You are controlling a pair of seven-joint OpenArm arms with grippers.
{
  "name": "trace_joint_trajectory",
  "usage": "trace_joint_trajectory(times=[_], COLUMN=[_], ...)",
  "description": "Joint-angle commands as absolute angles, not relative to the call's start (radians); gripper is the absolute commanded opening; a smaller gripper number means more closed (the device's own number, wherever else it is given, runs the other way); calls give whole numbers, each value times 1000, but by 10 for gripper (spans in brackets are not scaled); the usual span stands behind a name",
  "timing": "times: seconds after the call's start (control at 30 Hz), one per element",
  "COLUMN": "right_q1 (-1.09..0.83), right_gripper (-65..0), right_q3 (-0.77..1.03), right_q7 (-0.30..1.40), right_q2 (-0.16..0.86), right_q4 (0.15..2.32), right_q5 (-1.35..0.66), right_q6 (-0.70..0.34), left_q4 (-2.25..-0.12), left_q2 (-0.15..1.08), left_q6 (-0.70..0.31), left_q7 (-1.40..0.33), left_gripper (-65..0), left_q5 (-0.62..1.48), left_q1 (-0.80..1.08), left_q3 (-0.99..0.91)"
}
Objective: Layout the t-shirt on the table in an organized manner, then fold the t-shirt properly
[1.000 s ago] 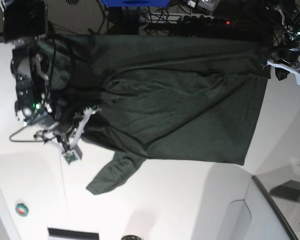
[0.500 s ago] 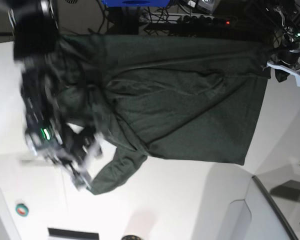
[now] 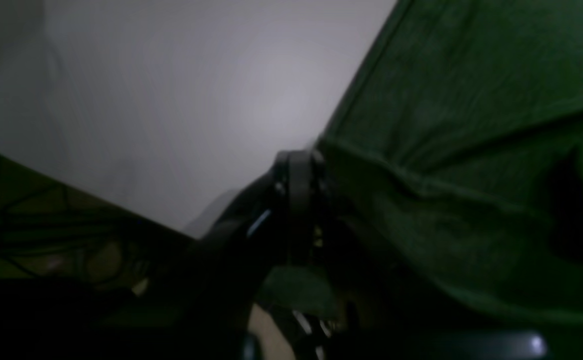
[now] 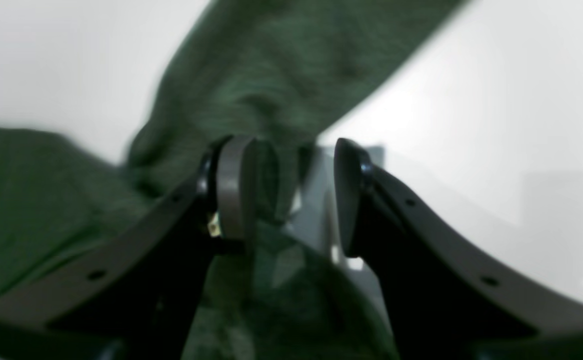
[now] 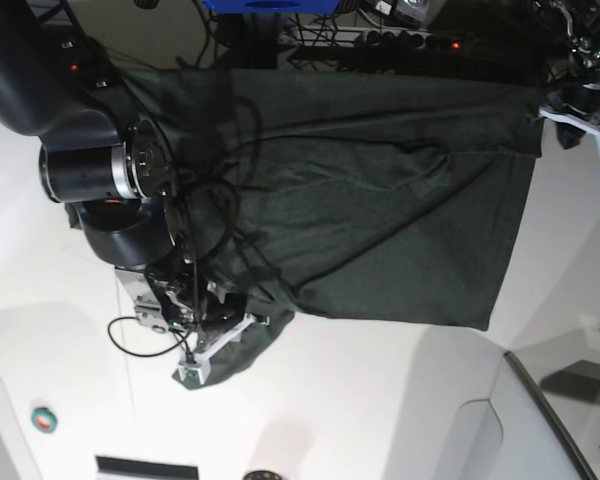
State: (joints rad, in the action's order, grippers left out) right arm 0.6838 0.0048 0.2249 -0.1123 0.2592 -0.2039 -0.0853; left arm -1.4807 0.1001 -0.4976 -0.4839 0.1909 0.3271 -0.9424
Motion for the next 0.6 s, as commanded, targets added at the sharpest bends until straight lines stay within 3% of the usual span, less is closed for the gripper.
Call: trace_joint_trajectory(times=[0.0,0.43,0.5,0.57], right_q1=[725,653,653,653], right_gripper=[-407,-416,-470,-620], right_q3=[5,5,5,5], right_q7=[200,199,203,205], right_q2=[-119,-127,-128,-131], right_q4=[269,265,265,265], right_q5=[-209,-209,-209,-209], right_q6=[-85,-79,-82,-84], left_q4=[-1501,-1508,-1508,-1508], left_q2=[114,113,116,116], left_q6=[-490,-490,-490,-490], left_q7=[-466,-466,-466,-466], left_gripper=[-650,-650,-650,-650], left_q5=[200,200,200,200], left_q1=[331,348,348,348], left_q3=[-957,-966,-966,-967])
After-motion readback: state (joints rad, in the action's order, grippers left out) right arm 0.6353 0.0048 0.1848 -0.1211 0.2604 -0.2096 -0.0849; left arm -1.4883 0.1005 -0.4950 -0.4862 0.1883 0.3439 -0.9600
